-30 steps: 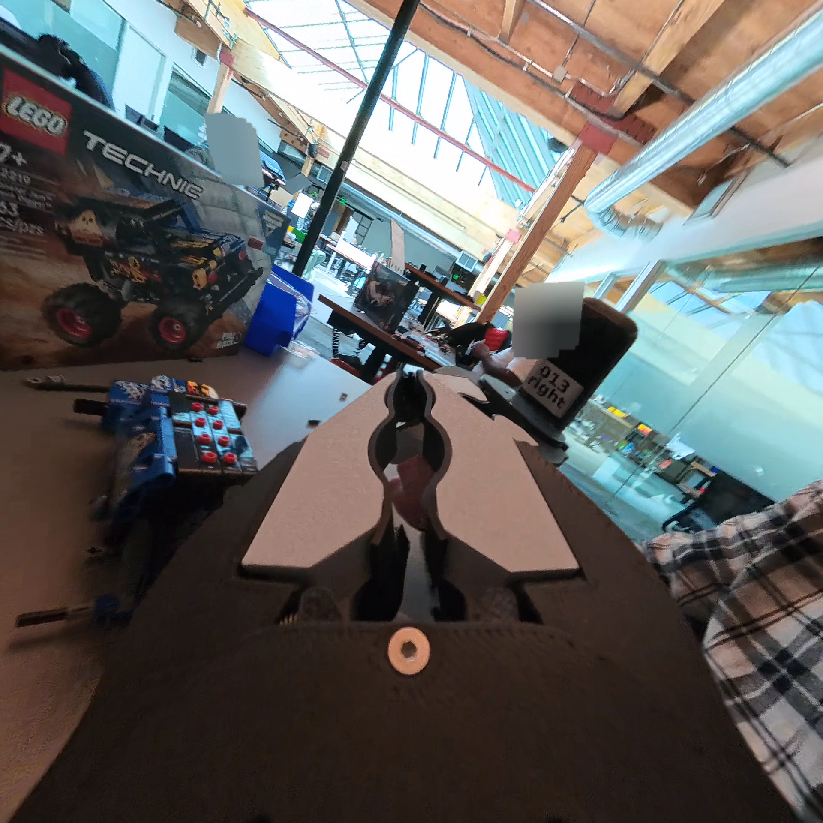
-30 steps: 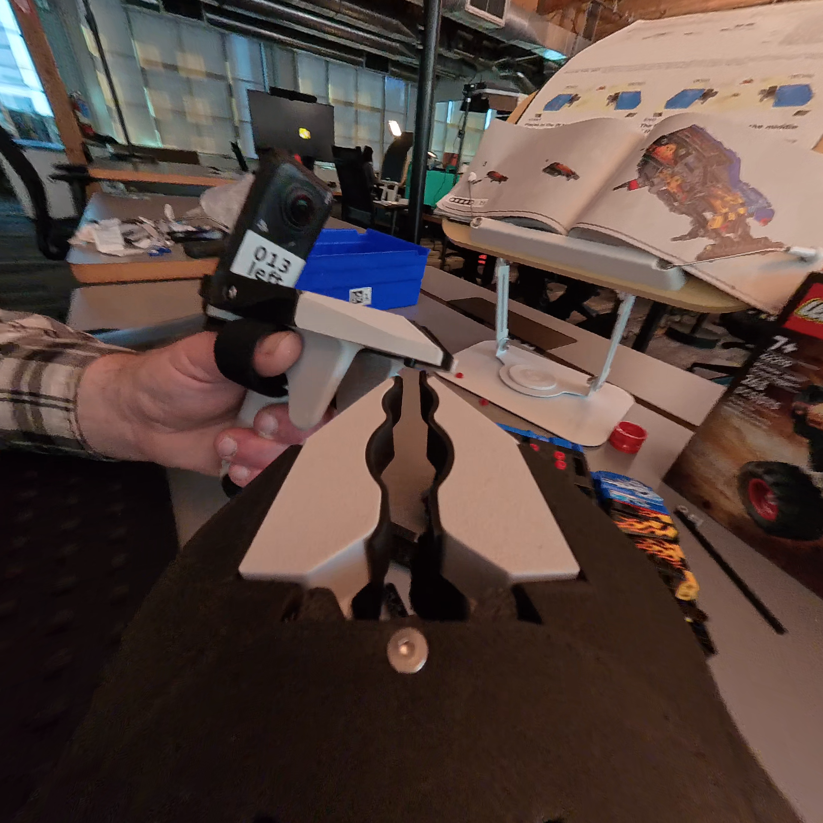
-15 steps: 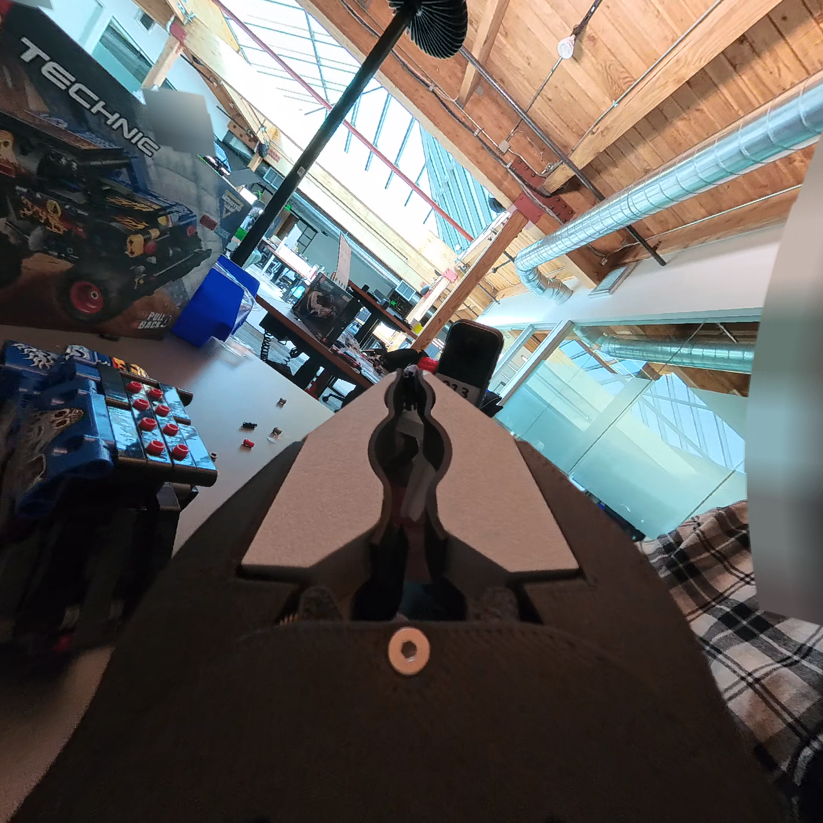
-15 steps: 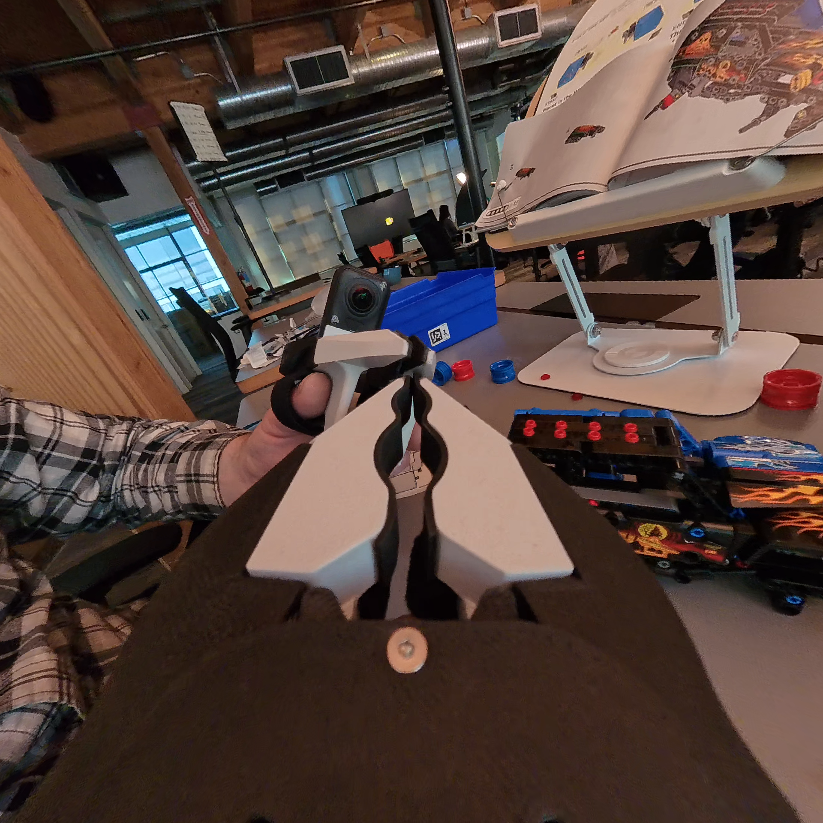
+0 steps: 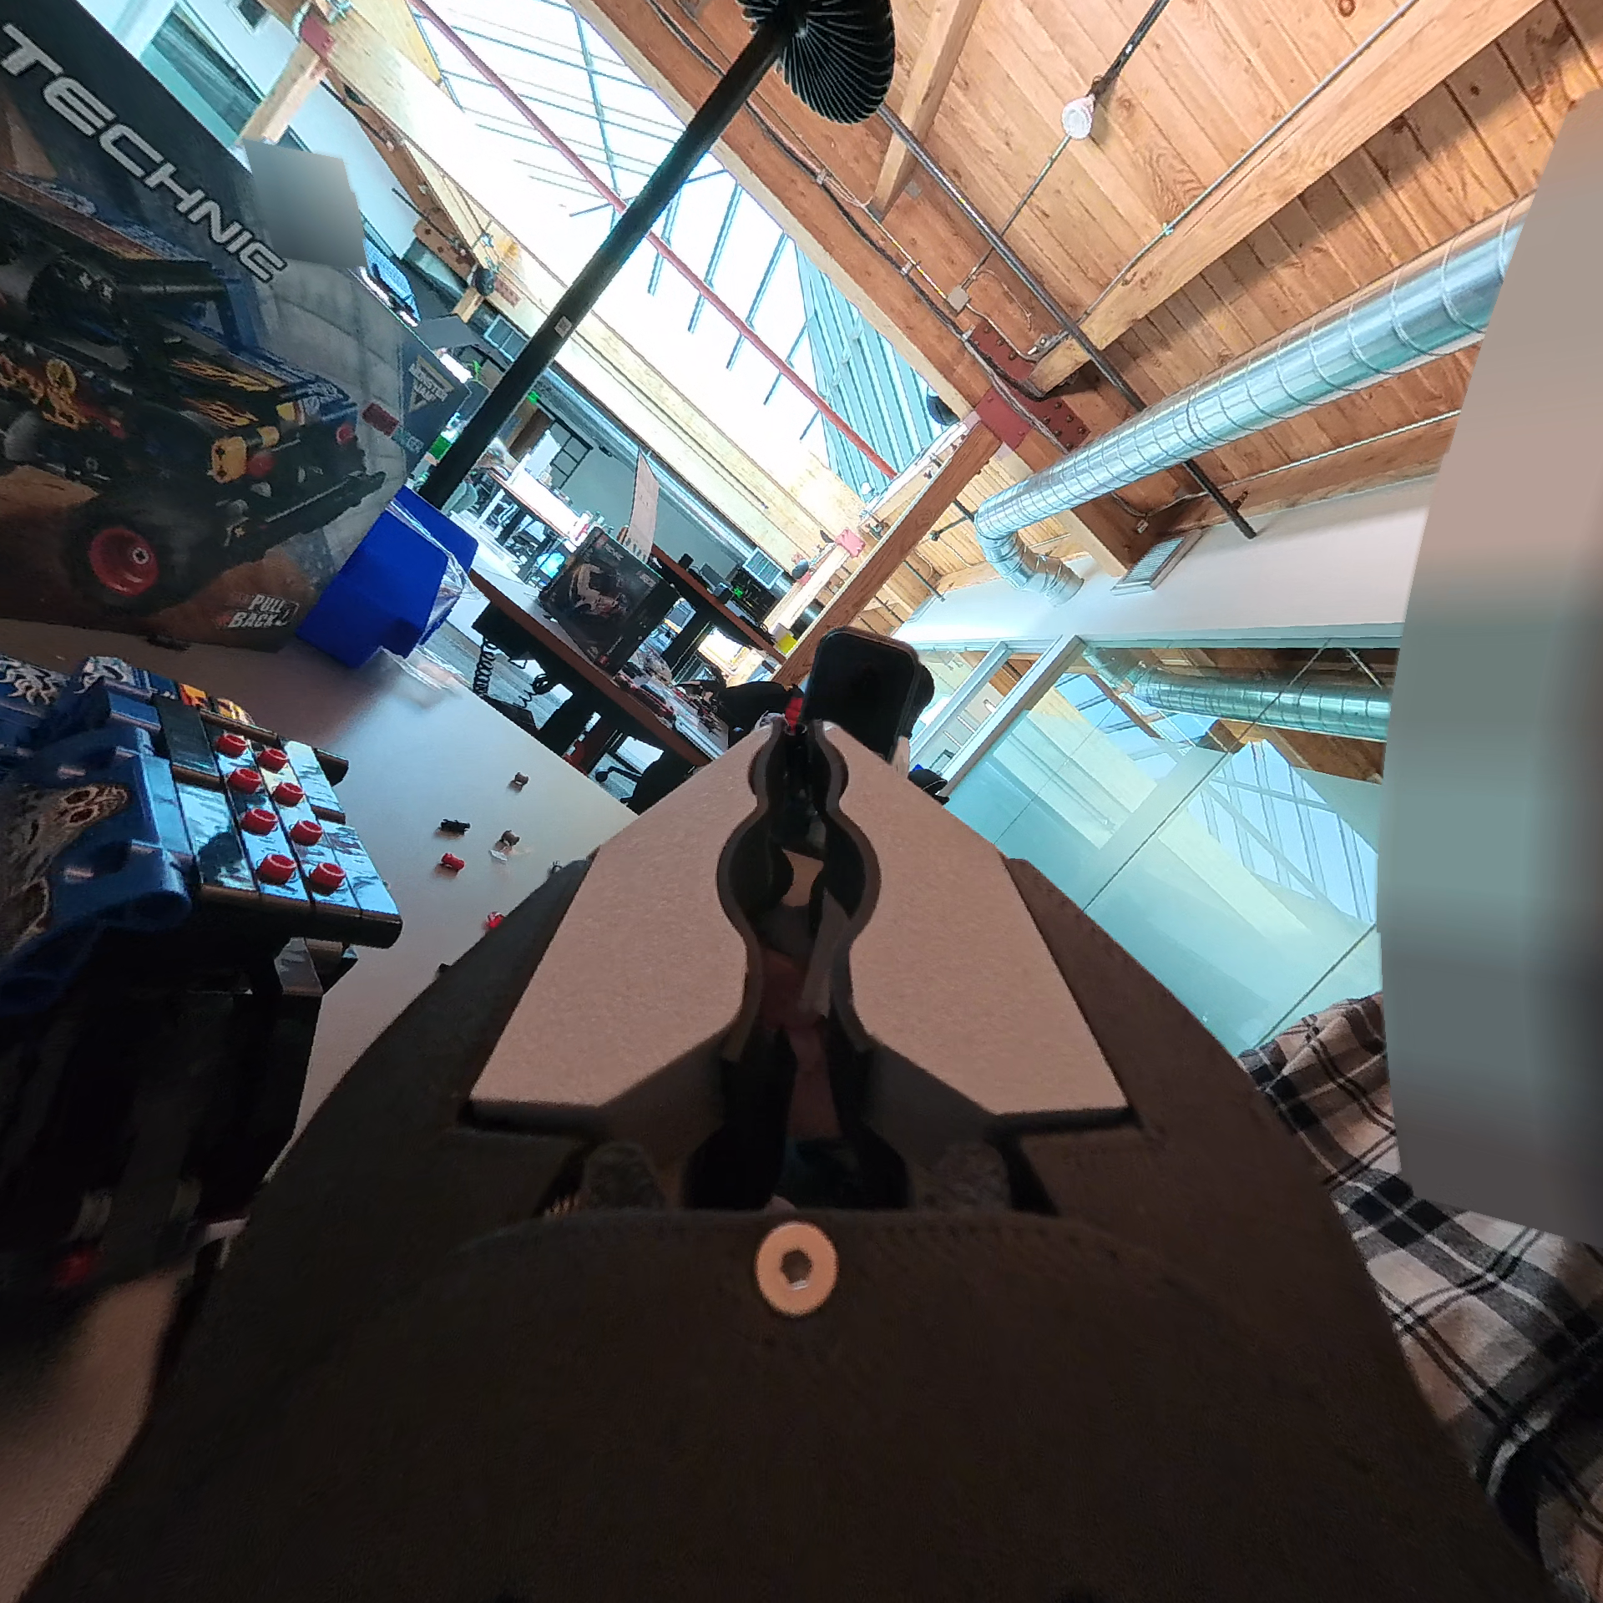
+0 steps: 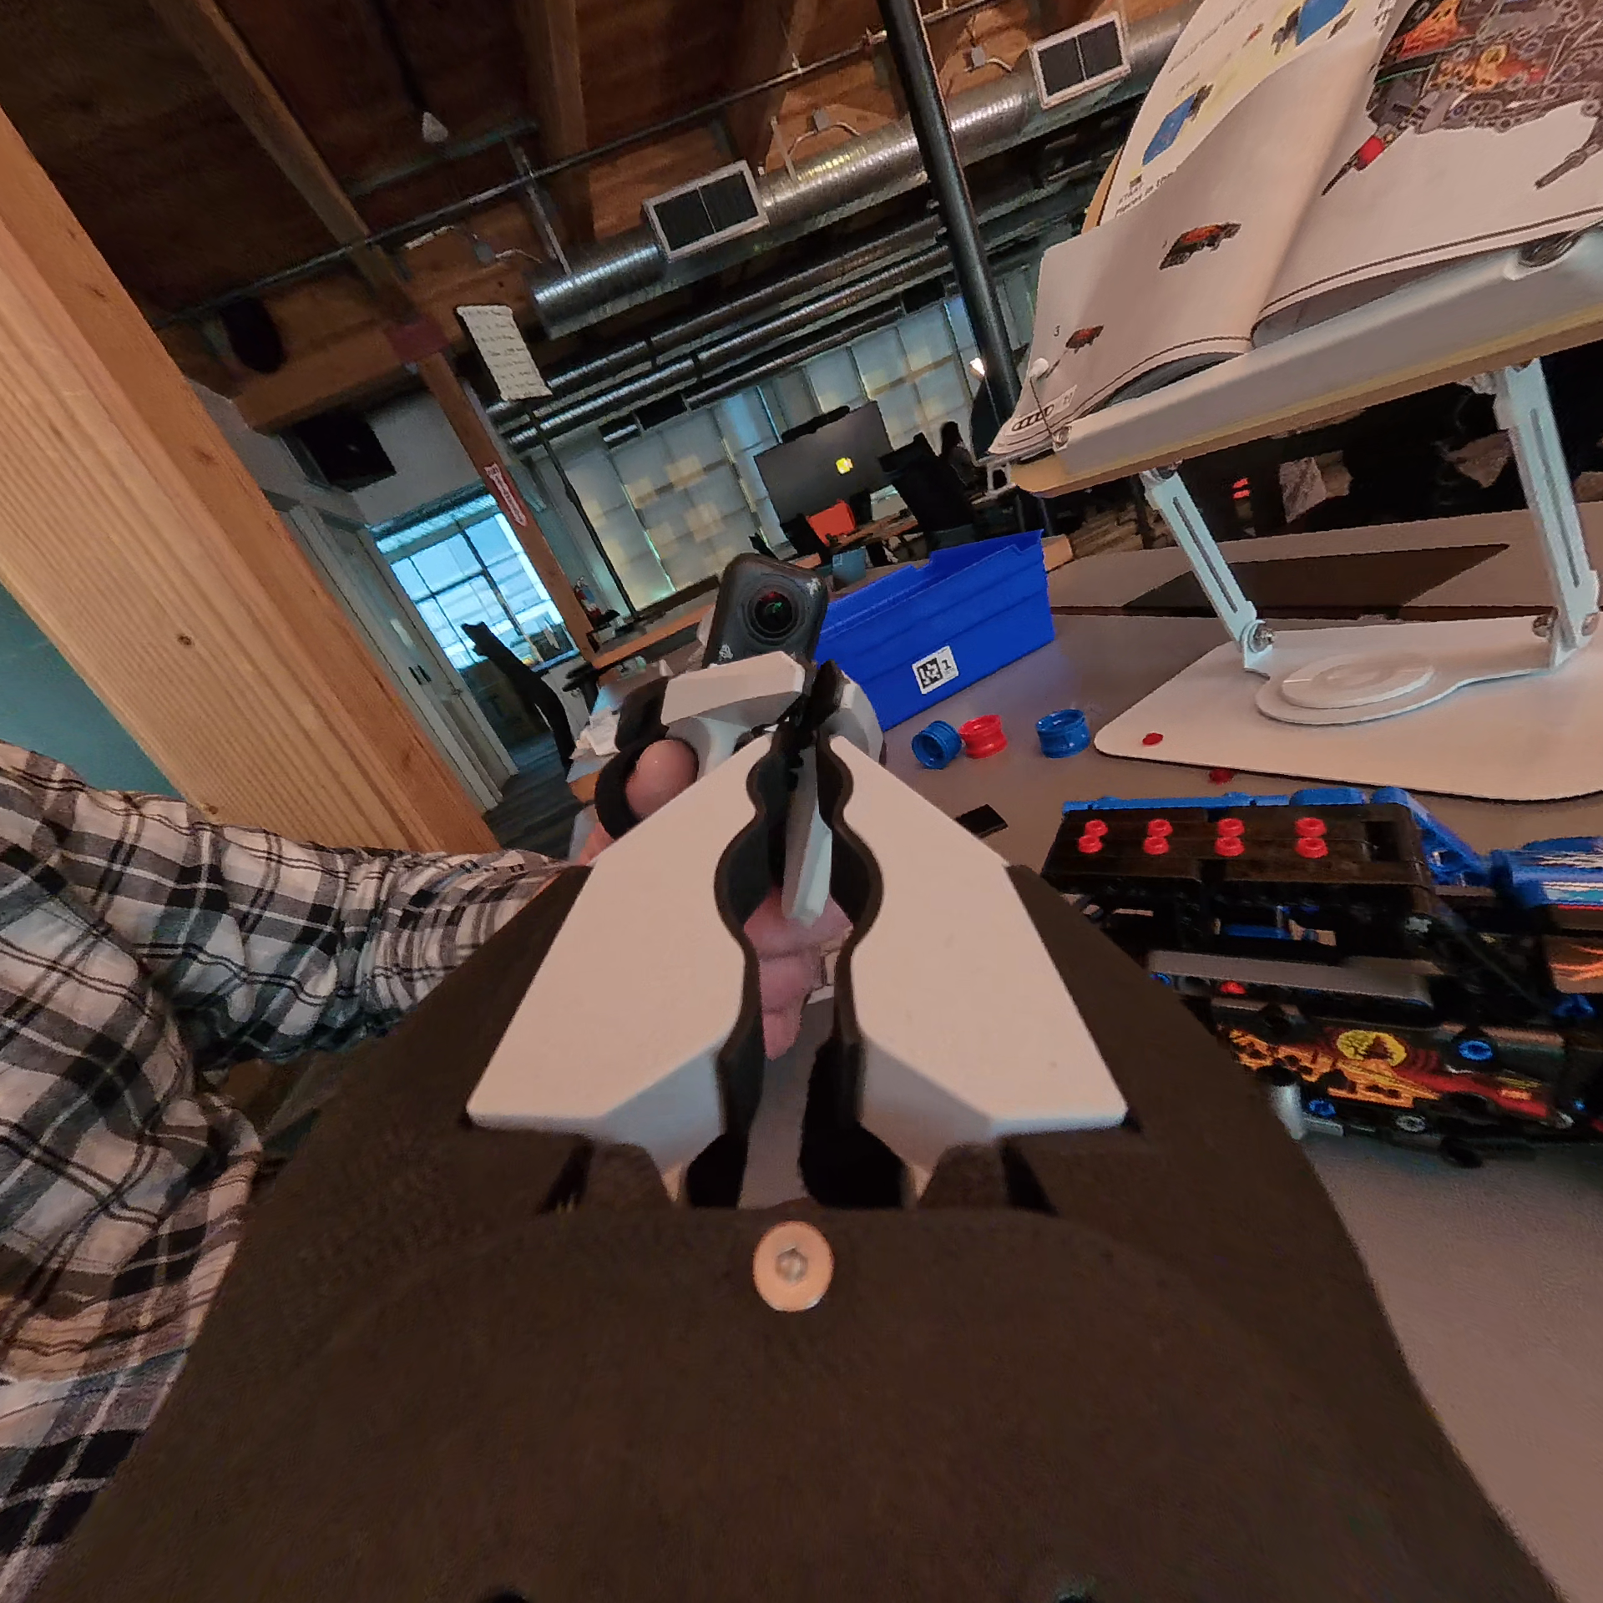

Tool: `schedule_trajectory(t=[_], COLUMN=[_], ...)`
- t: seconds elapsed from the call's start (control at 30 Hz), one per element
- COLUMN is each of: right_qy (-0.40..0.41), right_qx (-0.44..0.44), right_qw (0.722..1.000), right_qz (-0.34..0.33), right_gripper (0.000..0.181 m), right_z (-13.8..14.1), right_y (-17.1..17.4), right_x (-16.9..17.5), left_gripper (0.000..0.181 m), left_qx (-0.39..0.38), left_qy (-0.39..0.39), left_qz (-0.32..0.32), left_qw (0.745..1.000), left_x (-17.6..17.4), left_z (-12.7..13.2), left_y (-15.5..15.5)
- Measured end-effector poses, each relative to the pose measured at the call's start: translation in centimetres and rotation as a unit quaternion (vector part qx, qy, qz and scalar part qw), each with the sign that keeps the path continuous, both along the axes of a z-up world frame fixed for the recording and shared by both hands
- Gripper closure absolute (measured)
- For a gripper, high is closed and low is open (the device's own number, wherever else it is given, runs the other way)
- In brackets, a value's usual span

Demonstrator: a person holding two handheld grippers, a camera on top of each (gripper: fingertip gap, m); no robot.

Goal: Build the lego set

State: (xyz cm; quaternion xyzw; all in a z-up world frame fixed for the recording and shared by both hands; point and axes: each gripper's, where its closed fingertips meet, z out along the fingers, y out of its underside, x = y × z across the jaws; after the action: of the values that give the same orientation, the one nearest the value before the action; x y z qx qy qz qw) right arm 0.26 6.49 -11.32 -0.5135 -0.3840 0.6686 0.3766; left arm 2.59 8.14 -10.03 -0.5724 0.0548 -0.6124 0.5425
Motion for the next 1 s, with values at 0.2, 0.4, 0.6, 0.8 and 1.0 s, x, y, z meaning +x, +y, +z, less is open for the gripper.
schedule_trajectory(t=[0.2,0.4,0.6,0.8,1.0], right_qy=[0.03,0.043,0.032,0.028,0.001], right_qx=[-0.064,-0.099,-0.092,-0.069,-0.009], right_qw=[0.997,0.992,0.994,0.996,1.0], right_qz=[0.039,0.061,0.056,0.039,-0.012], right_gripper=[0.18,0.181,0.181,0.181,0.176], right_z=[0.4,0.6,0.3,0.4,0.0], right_y=[-0.2,-0.1,-0.1,0.1,0.4], right_x=[0.3,0.7,0.7,0.8,0.3], left_gripper=[0.178,0.177,0.176,0.178,0.178], left_qx=[0.018,0.05,0.057,0.048,0.008], left_qy=[0.008,0.054,0.072,0.059,0.011], left_qz=[0.002,0.024,0.035,0.03,0.016], left_qw=[1.0,0.997,0.995,0.997,1.0], left_x=[0.3,0.5,0.6,0.4,-0.4], left_z=[0.3,0.2,-0.1,0.1,0.0], left_y=[-0.3,-0.3,-0.2,-0.3,0.2])
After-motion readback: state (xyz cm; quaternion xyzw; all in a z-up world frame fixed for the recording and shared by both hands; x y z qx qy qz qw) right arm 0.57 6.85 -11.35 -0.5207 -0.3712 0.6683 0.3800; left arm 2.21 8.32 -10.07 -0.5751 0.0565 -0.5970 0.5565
